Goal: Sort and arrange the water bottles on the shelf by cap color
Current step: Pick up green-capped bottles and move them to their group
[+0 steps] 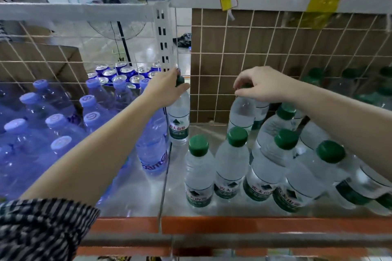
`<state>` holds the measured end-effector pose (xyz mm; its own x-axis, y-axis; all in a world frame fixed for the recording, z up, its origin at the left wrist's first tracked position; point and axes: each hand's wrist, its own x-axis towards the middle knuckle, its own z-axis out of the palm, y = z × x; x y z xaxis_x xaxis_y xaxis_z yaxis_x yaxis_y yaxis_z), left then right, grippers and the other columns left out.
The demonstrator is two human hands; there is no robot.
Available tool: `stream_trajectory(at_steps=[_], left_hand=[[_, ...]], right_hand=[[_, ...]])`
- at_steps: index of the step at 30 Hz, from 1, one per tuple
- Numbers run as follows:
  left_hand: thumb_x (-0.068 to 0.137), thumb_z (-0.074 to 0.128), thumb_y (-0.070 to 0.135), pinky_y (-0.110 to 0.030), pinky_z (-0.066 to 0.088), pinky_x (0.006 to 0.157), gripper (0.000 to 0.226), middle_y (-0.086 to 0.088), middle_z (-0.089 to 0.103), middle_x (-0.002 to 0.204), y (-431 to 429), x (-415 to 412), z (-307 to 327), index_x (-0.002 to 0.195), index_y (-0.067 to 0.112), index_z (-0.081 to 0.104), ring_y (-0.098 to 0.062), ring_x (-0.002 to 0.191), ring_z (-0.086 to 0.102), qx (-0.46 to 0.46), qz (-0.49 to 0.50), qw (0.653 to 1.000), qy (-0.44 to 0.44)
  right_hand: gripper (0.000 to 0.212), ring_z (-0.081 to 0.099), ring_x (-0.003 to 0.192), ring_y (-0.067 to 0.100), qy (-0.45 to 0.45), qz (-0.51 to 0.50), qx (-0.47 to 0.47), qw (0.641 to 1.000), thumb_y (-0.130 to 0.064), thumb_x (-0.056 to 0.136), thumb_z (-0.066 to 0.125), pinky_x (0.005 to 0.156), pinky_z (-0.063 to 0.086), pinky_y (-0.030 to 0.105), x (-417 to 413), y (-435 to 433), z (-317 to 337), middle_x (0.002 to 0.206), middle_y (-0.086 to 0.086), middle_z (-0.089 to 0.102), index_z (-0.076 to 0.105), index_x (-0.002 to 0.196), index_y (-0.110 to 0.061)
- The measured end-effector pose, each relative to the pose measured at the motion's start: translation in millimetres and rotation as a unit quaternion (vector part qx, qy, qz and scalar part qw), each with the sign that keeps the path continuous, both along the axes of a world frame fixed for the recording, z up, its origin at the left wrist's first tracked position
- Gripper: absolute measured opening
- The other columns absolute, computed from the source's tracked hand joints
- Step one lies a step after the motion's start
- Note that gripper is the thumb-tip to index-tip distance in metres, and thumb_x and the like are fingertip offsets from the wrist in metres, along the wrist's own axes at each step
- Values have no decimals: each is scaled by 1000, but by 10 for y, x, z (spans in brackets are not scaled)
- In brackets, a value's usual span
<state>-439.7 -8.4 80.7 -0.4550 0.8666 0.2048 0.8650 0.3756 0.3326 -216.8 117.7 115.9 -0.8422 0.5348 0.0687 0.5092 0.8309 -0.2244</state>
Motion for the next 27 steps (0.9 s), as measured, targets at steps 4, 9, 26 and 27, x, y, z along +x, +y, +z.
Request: stream_trajectory(at_steps=[4, 9, 26, 27], left_hand=[[98, 55, 37, -36, 46, 63, 36, -16, 62, 97, 49, 12, 26, 113, 4, 57, -27, 73, 55, 5, -20, 1000, -6], [95, 59, 41, -29, 33, 59, 37, -7, 61, 89, 151, 149, 71, 108, 7, 61, -20, 75, 52, 71, -69, 995, 12], [90, 65, 43, -11, 38, 57, 24, 16, 59, 82, 624, 683, -160, 103, 23, 62, 3, 72, 55, 112, -175, 974, -88], [90, 65, 43, -12, 40, 58, 24, 16, 60, 83, 607, 694, -179, 102, 23, 62, 2, 74, 56, 119, -176, 972, -96]], right_hand=[[25, 58, 94, 15, -29, 14, 16, 999, -33, 93, 63, 80, 45, 28, 34, 76, -26, 112, 2, 65, 67, 112, -18], [28, 58, 86, 16, 6, -16, 41, 999, -36, 92, 64, 72, 41, 28, 125, 219, 32, 97, 1, 63, 69, 107, -13], [29, 54, 91, 11, 0, -38, 5, 999, -41, 89, 66, 76, 39, 25, 193, 428, -42, 106, -3, 63, 70, 110, -21], [30, 55, 89, 12, 3, -36, 2, 999, -43, 91, 64, 74, 39, 25, 191, 415, -49, 104, -3, 62, 69, 111, -21]])
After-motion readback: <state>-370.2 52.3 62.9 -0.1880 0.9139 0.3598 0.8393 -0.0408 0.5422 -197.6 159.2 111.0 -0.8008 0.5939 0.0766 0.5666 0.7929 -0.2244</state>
